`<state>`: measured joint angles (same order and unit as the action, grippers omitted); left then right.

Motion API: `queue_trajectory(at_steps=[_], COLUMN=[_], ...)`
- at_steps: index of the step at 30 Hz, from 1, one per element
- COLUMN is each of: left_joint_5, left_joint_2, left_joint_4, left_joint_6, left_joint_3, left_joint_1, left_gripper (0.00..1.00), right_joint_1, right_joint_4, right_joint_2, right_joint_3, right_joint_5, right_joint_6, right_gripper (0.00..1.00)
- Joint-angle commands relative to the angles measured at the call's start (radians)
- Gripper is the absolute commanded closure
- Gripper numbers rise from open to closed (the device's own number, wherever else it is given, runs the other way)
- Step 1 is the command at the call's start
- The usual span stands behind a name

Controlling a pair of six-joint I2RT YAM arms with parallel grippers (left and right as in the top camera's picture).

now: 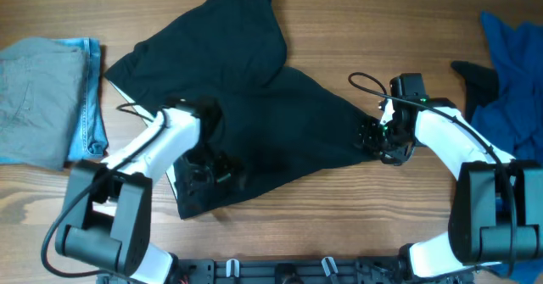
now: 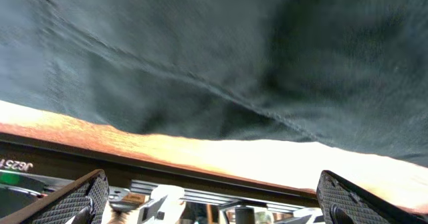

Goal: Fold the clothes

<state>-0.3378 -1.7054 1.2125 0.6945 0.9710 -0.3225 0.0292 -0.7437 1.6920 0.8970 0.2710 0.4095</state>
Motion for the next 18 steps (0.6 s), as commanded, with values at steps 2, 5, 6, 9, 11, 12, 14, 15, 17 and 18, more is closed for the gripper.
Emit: queue_trajectory(at_steps=[2,5,6,9,11,12,14,15,17,18], left_joint_5=[-0.001,0.016,0.018,0.022,0.030,0.031,0.033,0.033,0.033,0.033], left_joint_2=[0.001,0.001,0.001,0.001,0.001,0.001,0.001,0.001,0.001,0.001], left_joint_4=[0.007,0.007,0.007,0.006,-0.002,-0.009,-0.019,-0.019,-0.013,-0.003], left_joint_6=[0.085,0.108,0.108,0.121,0.126,0.126,0.126,0.126,0.126,0.126], left_joint_3=[-0.006,-0.006,-0.006,-0.006,-0.006,-0.006,-0.006,-0.006,-0.006,-0.006], left_joint_1=[-0.085,-0.108,-0.110,-0.111,-0.112,-0.112,-0.112,-0.112,-0.113,-0.113], left_gripper=[0.00,0.00,0.00,0.00,0.00,0.00,0.00,0.00,0.00,0.00], right_joint_1=[-0.005,-0.005,-0.005,-0.005,-0.005,-0.005,-0.005,-0.005,-0.005,-0.005], right_joint_4=[-0.094,-0.114,-0.116,-0.118,-0.112,-0.106,-0.101,-0.104,-0.121,-0.132], right_joint_2=[0.021,0.021,0.021,0.021,0.021,0.021,0.021,0.021,0.021,0.021], right_joint_3=[-0.039,-0.039,-0.039,-0.039,-0.039,-0.039,-0.039,-0.039,-0.039,-0.039], right_joint_5=[0.023,0.022,0.022,0.022,0.006,-0.023,-0.146,-0.226,-0.289,-0.261], right_joint_6=[0.021,0.024,0.024,0.024,0.037,0.050,0.119,0.156,0.174,0.153], right_gripper=[0.07,0.06,0.06,0.06,0.06,0.07,0.11,0.13,0.14,0.14])
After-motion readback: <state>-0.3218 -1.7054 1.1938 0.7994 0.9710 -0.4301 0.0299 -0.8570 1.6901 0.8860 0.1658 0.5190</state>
